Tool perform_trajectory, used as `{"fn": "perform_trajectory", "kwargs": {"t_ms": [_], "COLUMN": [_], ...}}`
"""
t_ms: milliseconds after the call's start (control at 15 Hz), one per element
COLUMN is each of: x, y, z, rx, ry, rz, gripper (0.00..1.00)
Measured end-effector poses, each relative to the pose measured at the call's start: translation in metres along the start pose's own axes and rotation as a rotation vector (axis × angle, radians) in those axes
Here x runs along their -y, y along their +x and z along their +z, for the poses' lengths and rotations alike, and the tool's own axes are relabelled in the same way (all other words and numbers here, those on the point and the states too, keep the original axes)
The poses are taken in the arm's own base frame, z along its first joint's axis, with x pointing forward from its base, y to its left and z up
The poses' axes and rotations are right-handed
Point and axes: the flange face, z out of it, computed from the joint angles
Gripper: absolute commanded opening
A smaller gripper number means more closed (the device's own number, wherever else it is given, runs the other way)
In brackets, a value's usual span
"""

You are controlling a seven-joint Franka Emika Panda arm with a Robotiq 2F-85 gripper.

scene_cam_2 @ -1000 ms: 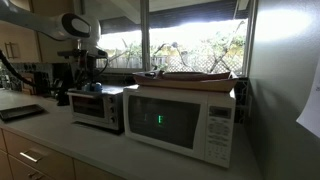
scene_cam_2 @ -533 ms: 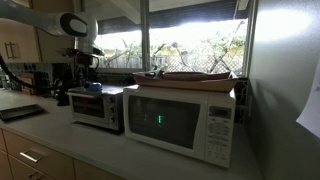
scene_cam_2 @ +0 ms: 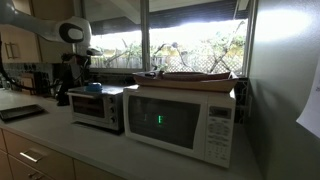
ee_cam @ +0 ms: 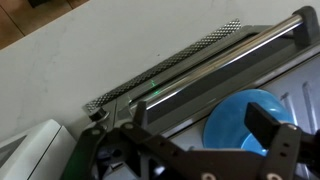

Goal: Put the bowl upright

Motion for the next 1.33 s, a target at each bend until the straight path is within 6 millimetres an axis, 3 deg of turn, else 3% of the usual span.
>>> {"fn": "perform_trajectory", "kwargs": {"t_ms": [267,800,1333], "x": [0.011,0.03,0.025], "y": [0.007,0.031,0.049], "z": [0.014,0.024,0.026], "rx": [0.025,-0.025,-0.071], "ry": [-0.009,0.032,-0.02], "rz": [0.088,0.15,0.2], "gripper": [1.0,1.0,1.0]}}
